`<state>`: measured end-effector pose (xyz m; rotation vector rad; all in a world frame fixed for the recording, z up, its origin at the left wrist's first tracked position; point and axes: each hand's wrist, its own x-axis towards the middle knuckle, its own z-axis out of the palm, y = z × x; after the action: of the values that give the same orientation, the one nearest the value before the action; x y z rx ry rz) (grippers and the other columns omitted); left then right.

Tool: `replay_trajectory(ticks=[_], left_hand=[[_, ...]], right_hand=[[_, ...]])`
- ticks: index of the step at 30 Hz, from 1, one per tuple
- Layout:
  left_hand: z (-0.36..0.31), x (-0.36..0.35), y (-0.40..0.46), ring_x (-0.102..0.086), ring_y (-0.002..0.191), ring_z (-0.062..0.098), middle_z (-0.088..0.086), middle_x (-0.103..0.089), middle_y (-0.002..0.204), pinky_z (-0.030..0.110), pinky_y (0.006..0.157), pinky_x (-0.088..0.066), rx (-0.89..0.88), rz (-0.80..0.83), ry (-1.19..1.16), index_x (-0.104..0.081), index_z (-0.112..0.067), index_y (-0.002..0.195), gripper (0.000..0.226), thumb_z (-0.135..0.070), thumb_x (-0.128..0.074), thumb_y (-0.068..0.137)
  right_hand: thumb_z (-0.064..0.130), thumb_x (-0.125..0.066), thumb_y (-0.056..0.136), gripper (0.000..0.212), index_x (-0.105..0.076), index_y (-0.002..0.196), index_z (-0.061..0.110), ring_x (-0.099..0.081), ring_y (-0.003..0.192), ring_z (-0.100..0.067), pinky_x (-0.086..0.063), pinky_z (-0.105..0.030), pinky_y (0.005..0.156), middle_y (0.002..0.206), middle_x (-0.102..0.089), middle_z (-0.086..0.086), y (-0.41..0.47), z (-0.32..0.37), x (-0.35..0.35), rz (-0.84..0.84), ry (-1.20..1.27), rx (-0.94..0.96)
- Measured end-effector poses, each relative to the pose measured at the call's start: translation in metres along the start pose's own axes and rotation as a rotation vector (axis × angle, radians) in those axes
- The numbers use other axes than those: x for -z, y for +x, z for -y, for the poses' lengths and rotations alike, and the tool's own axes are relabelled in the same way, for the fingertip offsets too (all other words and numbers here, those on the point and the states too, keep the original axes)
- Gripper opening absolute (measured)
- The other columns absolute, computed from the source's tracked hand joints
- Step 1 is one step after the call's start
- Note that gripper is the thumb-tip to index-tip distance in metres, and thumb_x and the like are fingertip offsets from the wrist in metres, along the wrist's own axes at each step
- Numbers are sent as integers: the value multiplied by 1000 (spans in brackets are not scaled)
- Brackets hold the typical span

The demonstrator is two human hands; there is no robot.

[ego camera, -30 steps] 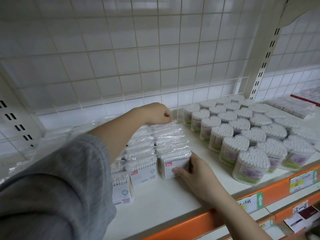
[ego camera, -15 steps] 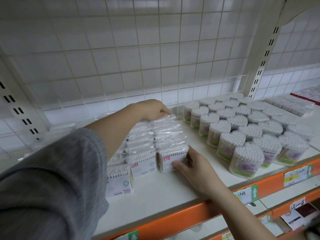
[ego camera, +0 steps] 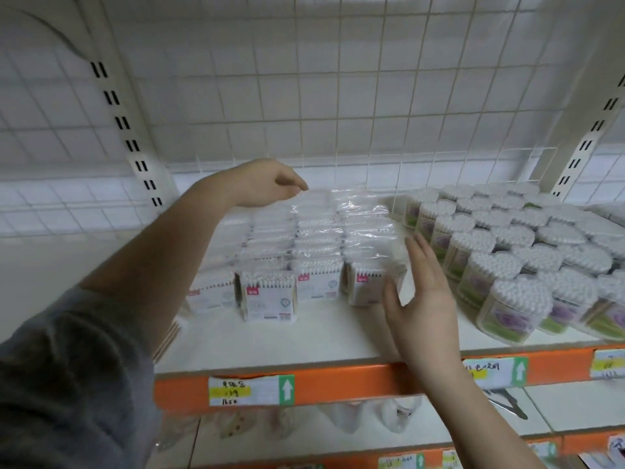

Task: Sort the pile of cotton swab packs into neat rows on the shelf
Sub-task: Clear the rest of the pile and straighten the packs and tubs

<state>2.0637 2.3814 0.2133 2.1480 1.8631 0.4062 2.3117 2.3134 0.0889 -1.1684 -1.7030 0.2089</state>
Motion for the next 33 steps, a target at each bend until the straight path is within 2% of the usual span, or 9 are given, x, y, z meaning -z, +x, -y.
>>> replay_trajectory(ticks=[3,5,9,12,19,22,28,31,33], left_hand=[[8,-2,-39,-52,105,0,-17,-59,117,18,92,-35,49,-68,-73,-63,-30,117,25,-28,-51,96],[9,-9,-62,-51,104,-3,-19,-57,114,15,91,-33,60,-115,-115,-64,-30,117,24,-29,-52,95],[11,-35,-95,-51,102,-5,-22,-57,109,9,86,-34,44,-194,-145,-64,-30,115,27,-36,-61,88],[16,-59,-104,-51,111,3,-15,-58,118,15,89,-35,41,-169,-124,-64,-28,118,45,-43,-72,76],[26,-74,-113,-46,123,10,-7,-53,133,13,92,-27,-36,-215,-36,-56,-27,129,58,-29,-77,75],[33,-68,-119,-45,122,7,-8,-52,132,9,93,-25,-77,-237,-86,-56,-26,129,55,-25,-75,78],[69,-60,-169,-49,104,-2,-15,-57,110,-8,84,-22,15,-502,-162,-66,-23,113,30,-22,-70,83],[94,-69,-197,-47,102,-3,-19,-54,112,-3,83,-26,131,-507,-147,-63,-29,116,33,-22,-69,84],[106,-75,-210,-46,105,-1,-17,-50,117,11,92,-32,161,-519,-135,-60,-28,120,37,-22,-68,84]], right_hand=[[6,-60,80,30,-65,110,4,-54,109,-20,-34,-10,98,118,-62,-12,-4,4,-5,-63,28,90],[7,-62,78,19,-68,96,7,-61,92,-27,-42,-22,84,98,-66,-7,-6,3,-8,-45,18,72],[6,-67,76,15,-68,90,10,-59,81,-26,-35,-22,69,87,-64,-8,-6,-3,-15,60,-27,-127],[12,-67,78,11,-67,89,12,-57,80,-23,-31,-24,66,88,-64,-9,-3,-6,-21,59,-41,-212],[11,-68,79,6,-66,84,11,-58,79,-22,-30,-22,64,84,-65,-9,-8,7,-30,-37,-42,-265],[12,-69,80,5,-64,79,13,-59,74,-21,-38,-24,67,77,-64,-4,-16,25,-37,-86,-6,-201],[14,-72,80,21,-62,92,28,-60,68,-6,-45,-13,64,75,-65,9,-26,61,-56,250,191,-131],[13,-73,79,26,-63,101,22,-61,65,-7,-44,-14,64,73,-64,9,-28,68,-67,261,149,-118],[11,-71,79,31,-61,107,19,-61,67,-12,-42,-15,62,75,-63,7,-29,71,-71,172,126,-136]])
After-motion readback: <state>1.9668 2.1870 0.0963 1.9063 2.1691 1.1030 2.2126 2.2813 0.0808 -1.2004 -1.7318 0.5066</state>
